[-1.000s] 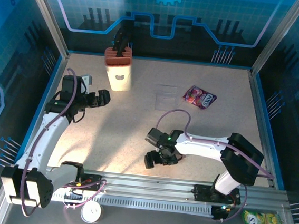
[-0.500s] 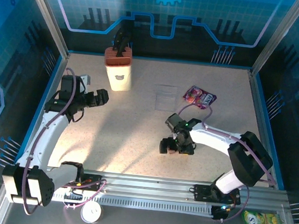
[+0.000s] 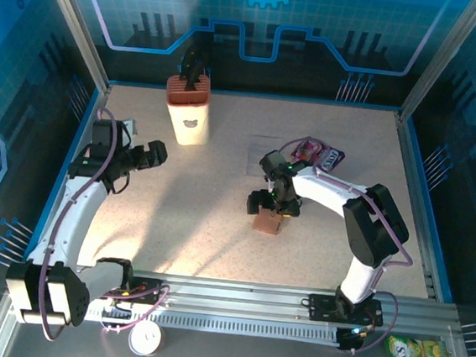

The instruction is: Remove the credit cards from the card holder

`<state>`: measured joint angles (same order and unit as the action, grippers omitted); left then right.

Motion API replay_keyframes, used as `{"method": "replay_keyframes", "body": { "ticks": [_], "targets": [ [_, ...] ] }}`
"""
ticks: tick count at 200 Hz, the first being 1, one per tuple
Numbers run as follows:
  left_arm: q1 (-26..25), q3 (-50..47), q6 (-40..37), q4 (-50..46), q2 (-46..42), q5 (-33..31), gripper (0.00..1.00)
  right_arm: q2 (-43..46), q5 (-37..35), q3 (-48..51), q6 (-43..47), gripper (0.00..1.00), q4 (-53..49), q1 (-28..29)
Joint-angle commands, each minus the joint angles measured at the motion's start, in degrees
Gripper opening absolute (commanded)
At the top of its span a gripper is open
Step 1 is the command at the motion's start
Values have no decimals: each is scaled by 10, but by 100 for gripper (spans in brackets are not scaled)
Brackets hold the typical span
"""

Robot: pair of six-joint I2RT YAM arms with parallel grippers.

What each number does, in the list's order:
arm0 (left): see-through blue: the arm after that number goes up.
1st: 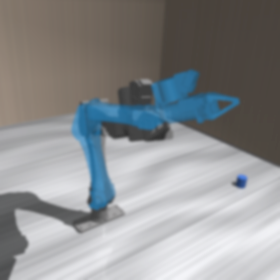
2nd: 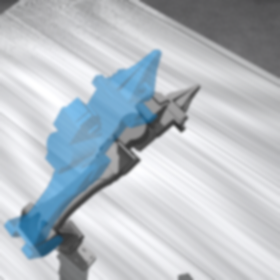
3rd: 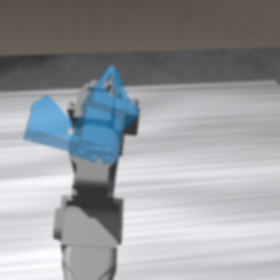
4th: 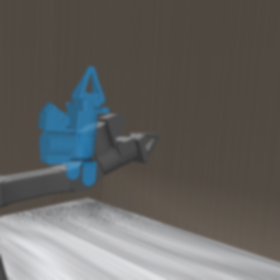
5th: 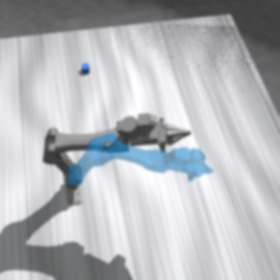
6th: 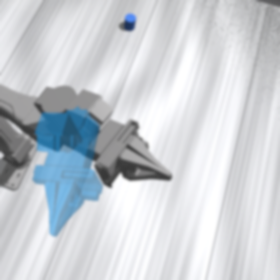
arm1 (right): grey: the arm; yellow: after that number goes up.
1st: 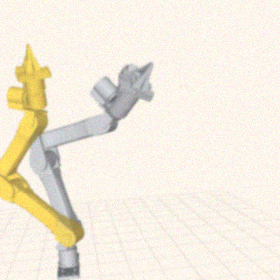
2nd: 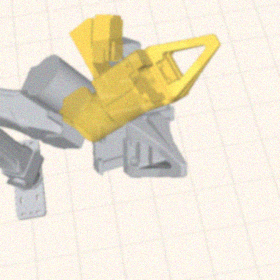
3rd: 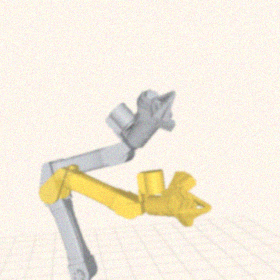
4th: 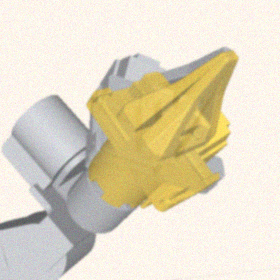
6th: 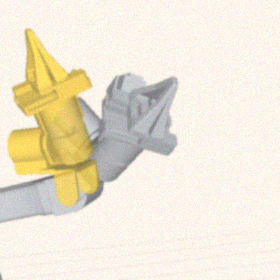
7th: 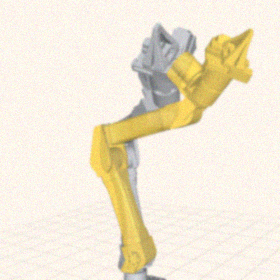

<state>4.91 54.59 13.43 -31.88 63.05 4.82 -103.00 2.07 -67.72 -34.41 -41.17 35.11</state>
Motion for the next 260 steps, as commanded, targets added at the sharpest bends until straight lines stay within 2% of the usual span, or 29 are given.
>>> {"method": "replay_keyframes", "body": {
  "ticks": [1,27,78,168,260],
  "targets": [
    [11,17,2,-9,8,10,99,-26,6,-28,5,100,-6,-5],
    [15,18,4,-9,10,13,99,-40,21,-47,-5,100,6,8],
    [17,17,7,-5,12,24,99,-21,-81,-36,-33,100,-47,33],
    [23,14,14,2,24,54,99,-14,-66,-4,-100,99,-26,43],
    [23,11,17,6,15,60,99,-3,-79,-9,-111,85,-21,60]
  ]
}}
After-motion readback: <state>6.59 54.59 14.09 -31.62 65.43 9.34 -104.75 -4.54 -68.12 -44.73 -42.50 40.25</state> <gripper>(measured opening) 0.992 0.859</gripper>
